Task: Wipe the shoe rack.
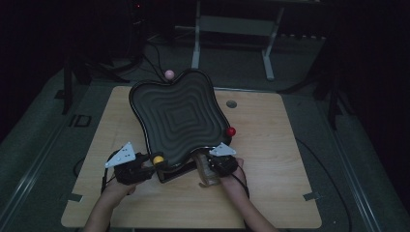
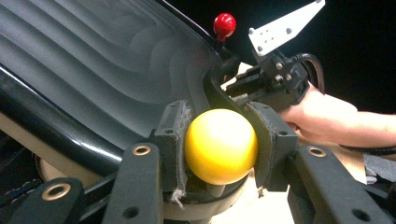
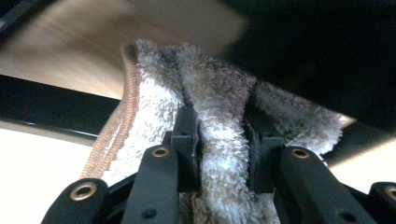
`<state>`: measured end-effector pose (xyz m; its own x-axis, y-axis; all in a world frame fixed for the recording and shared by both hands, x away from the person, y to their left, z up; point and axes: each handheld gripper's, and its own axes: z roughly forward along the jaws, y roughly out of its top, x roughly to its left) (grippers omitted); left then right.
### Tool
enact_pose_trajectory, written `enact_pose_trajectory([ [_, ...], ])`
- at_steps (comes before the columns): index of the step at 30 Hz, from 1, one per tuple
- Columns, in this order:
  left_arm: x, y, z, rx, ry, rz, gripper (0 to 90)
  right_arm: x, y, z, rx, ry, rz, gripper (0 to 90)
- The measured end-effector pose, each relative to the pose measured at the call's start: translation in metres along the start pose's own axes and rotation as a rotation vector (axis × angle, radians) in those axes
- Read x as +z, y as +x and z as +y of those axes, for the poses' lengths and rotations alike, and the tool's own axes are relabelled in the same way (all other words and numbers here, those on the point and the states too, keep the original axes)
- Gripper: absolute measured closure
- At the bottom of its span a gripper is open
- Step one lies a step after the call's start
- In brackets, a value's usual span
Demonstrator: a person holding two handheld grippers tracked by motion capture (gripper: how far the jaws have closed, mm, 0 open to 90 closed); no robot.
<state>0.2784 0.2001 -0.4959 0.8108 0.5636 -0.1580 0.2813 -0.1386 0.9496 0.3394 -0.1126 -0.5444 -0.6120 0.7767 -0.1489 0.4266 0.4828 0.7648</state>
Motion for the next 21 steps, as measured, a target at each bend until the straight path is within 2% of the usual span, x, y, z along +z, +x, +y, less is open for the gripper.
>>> enact_pose_trajectory([
  [2,0.000,0.000,0.000,0.000,0.001,-0.001,59.6,0.001,0.012,0.002,-0.003,-0.011,0.040,69.2],
  [4,0.000,0.000,0.000,-0.001,-0.001,0.001,59.6,0.003,0.029,0.006,-0.044,-0.023,0.075,69.2],
  [8,0.000,-0.001,0.000,0.001,0.001,0.004,59.5,0.005,0.063,0.012,-0.087,-0.045,0.142,68.8],
  [12,0.000,-0.001,0.000,-0.001,0.002,0.006,59.5,0.006,0.089,0.017,-0.110,-0.051,0.231,67.8],
  [13,0.000,-0.001,0.000,-0.001,0.001,0.005,59.5,0.006,0.096,0.018,-0.130,-0.056,0.237,67.8],
  [16,0.000,-0.001,0.000,-0.002,0.003,0.005,59.5,0.005,0.100,0.019,-0.156,-0.053,0.224,68.4],
  [18,0.000,-0.001,0.000,-0.004,-0.002,0.006,59.6,0.006,0.093,0.019,-0.164,-0.045,0.223,68.4],
  [21,0.000,-0.001,0.000,-0.005,-0.001,0.004,59.5,0.004,0.077,0.016,-0.160,-0.031,0.176,68.2],
])
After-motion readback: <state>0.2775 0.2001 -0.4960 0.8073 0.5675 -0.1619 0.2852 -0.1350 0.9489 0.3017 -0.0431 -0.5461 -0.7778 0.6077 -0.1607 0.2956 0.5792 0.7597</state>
